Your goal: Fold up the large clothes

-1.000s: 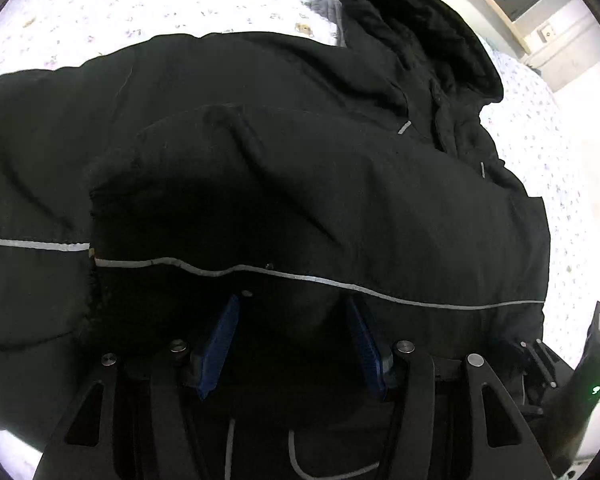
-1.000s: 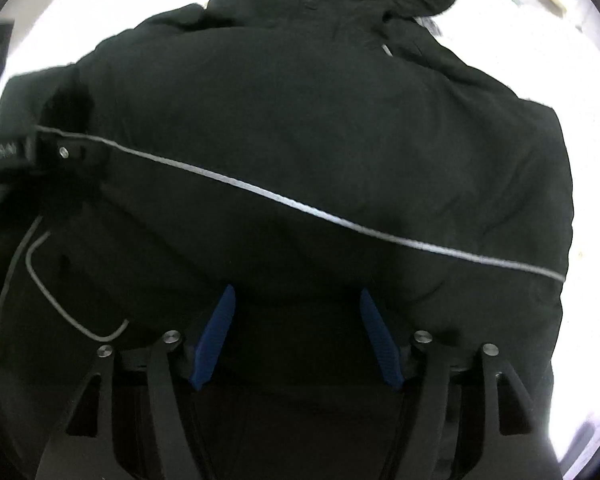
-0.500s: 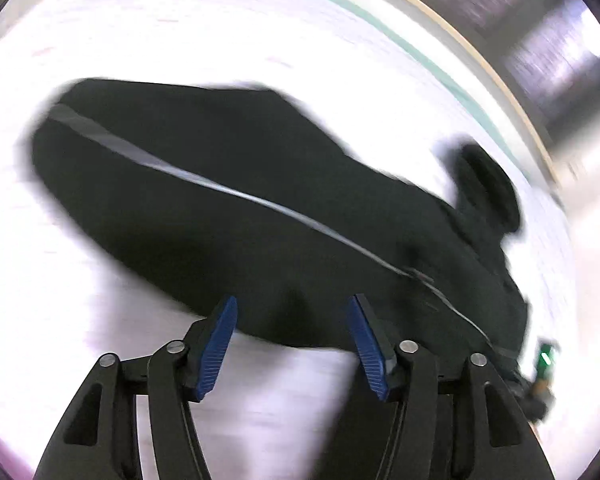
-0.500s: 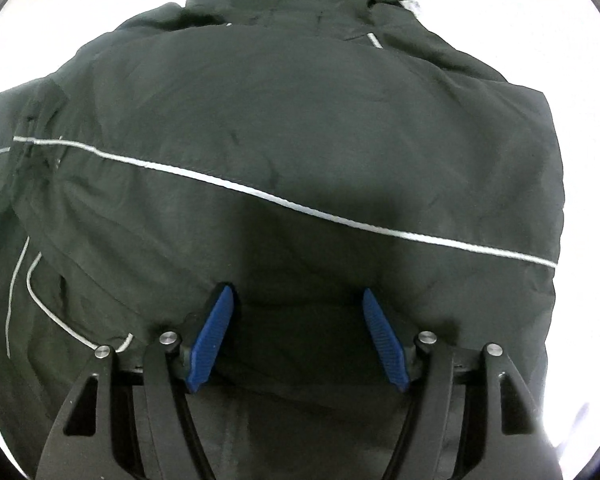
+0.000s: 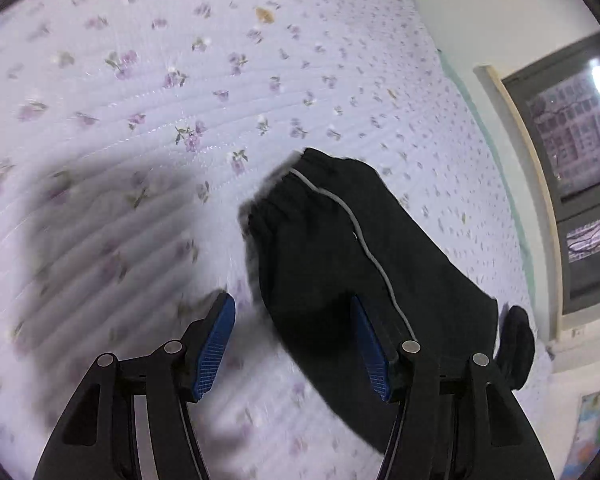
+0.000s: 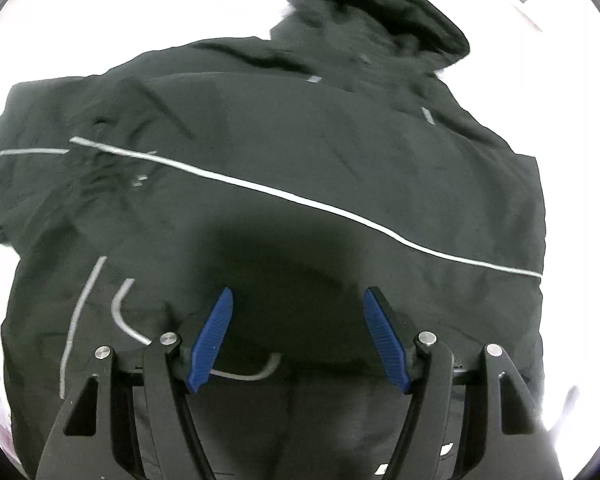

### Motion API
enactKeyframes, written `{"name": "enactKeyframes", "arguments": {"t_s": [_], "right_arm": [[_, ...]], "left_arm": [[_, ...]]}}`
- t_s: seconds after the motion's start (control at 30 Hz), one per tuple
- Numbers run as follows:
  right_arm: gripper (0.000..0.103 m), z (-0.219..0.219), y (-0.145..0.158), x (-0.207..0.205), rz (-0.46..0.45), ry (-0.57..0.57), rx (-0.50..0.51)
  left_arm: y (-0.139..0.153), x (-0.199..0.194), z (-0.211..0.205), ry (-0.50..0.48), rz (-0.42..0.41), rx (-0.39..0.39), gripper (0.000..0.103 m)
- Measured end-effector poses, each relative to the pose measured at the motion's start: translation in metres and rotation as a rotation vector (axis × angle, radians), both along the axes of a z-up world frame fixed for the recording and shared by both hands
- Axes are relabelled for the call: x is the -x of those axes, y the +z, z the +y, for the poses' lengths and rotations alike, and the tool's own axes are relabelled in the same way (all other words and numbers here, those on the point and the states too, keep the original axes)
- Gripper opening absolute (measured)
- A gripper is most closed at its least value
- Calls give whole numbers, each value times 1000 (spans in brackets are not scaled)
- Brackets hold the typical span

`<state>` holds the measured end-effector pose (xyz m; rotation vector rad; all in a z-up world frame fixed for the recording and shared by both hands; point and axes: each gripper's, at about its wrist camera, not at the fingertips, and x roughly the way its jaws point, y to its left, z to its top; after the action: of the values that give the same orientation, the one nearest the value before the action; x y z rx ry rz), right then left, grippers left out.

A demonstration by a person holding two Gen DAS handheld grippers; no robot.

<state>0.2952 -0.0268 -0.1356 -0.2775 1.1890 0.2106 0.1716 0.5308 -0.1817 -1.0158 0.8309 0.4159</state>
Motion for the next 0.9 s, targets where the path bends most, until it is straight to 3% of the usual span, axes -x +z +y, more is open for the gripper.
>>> {"name": "enactKeyframes", "arguments": {"t_s": [0.13, 0.23, 0.27, 0.3, 0.33, 0.47, 0.6, 0.63, 0.73, 0.9], "right_arm": [[71, 14, -6, 9, 11, 36, 33], [71, 15, -22, 11, 31, 38, 43], [71, 14, -23, 13, 33, 36, 41], [71, 14, -24, 14, 32, 36, 40], [71, 14, -23, 14, 29, 38, 41], [71, 19, -18, 19, 22, 51, 47], [71, 16, -22, 19, 39, 50, 36], [71, 14, -22, 20, 39, 50, 35], [71, 5, -16, 26, 33, 52, 27], [71, -27, 1, 26, 16, 27, -5]], "left_arm": [[-14, -18, 8, -19, -101, 58, 66], [-17, -29, 8, -19, -125, 65, 64], [-16, -37, 7, -13, -127, 51, 43], [-11, -38, 6, -3, -122, 26, 28], [-5, -38, 5, -4, -132, 25, 23], [24, -27, -9, 31, -150, -78, 20], [17, -31, -18, 22, -18, -130, 19], [17, -32, -22, 9, -21, -132, 18], [47, -30, -43, -28, -125, -156, 16], [125, -50, -111, -160, -252, -251, 15]]}}
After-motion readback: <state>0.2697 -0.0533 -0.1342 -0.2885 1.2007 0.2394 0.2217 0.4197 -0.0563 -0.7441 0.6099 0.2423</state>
